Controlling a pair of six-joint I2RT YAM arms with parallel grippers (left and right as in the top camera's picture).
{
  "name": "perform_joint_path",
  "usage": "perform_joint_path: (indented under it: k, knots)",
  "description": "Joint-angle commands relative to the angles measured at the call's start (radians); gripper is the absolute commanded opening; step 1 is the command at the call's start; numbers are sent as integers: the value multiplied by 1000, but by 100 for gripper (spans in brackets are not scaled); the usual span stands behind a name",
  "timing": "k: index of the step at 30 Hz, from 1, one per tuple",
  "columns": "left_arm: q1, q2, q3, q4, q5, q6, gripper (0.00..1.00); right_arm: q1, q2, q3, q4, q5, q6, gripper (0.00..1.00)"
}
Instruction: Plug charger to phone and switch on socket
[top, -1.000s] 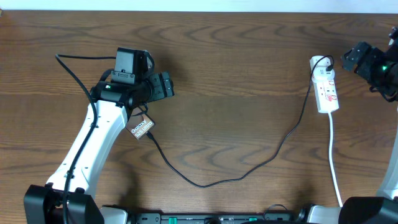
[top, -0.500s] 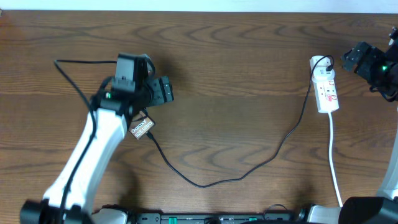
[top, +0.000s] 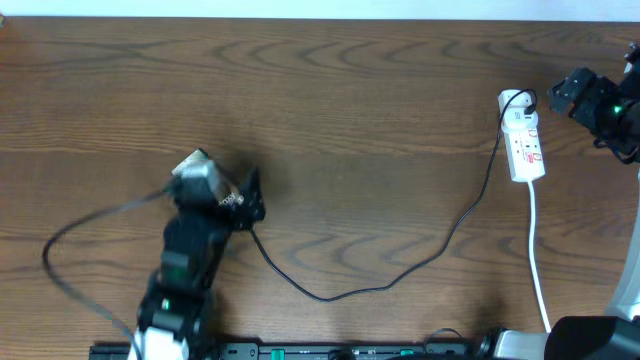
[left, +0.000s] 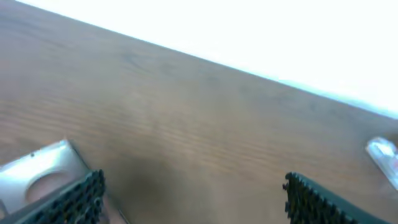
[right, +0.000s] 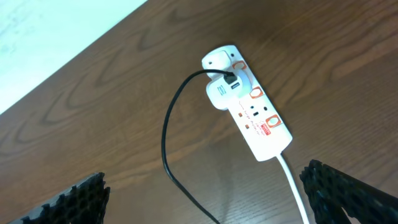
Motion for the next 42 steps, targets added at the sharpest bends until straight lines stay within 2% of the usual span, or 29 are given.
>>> perform_joint_path:
  k: [1, 4, 7, 12, 18, 23, 42]
  knots:
    - [0, -172, -145, 118, -60, 96, 90, 4, -2, -2, 0, 3, 11, 99]
    - [1, -284, -238, 209, -60, 183, 90, 4, -2, -2, 0, 3, 11, 99]
    - [25, -345, -237, 159, -58, 210, 90, 4, -2, -2, 0, 3, 12, 99]
    - [139, -394, -237, 92, 12, 209, 90, 4, -2, -2, 0, 3, 11, 99]
    - [245, -526, -237, -140, 35, 209, 90, 4, -2, -2, 0, 3, 12, 99]
    - [276, -663, -237, -364, 35, 209, 90, 4, -2, -2, 0, 3, 11, 99]
    - [290, -686, -237, -357, 35, 217, 90, 4, -2, -2, 0, 3, 12, 99]
